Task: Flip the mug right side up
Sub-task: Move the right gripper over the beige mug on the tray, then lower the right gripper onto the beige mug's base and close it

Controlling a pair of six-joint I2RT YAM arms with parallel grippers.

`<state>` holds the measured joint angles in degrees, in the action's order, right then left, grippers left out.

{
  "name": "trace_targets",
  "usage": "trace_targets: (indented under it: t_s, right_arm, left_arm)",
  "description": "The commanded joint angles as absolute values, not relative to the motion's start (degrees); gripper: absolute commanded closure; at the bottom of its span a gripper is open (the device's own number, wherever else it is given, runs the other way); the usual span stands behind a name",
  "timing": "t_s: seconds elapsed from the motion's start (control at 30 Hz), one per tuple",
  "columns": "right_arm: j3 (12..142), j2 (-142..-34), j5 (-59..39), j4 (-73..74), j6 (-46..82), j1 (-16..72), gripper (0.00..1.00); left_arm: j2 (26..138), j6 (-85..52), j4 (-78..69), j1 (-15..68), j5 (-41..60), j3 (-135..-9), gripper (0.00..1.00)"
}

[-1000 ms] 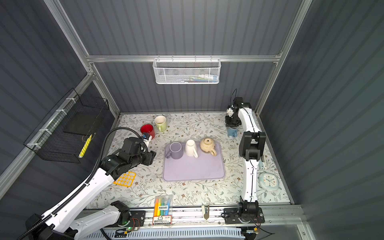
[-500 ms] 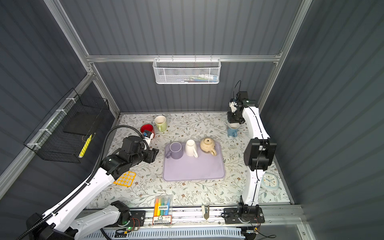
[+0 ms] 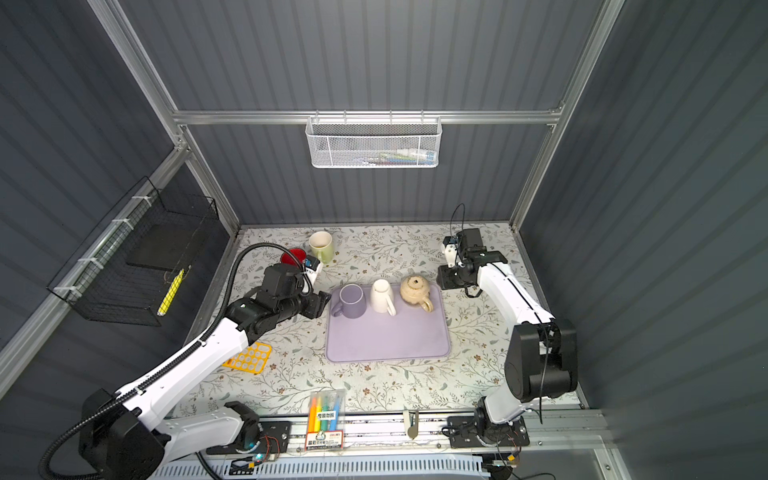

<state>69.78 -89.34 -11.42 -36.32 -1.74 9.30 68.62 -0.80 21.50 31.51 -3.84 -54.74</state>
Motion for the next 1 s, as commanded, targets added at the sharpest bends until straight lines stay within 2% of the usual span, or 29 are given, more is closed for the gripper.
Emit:
trace_targets:
  t_s: [0.0,0.23,0.47,0.97]
  right_arm:
    - [67.2,-88.0,-12.4,-32.9,-3.6,12.6,0.51]
    - [68.1,-93.5,-8.5,-37.1,-6.0,17.1,0.45]
    - [68.0,-96.0,-4.7,-37.2,-5.5,18.3,0.44]
    - [61.4,-96.5,-6.0,-28.5,-2.0,18.4,0.49]
  left_arm:
    - [70.0,0.4,18.9,31.3,-1.5,-58.0,0.35]
    - [71.9,0.2,18.6,31.3,-0.4,-59.7,0.35]
    - [72.2,0.9,19.7,31.3,-0.9,-60.4,0.35]
    - [73.3,0.8,18.4,31.2,-0.7,-59.7,0.35]
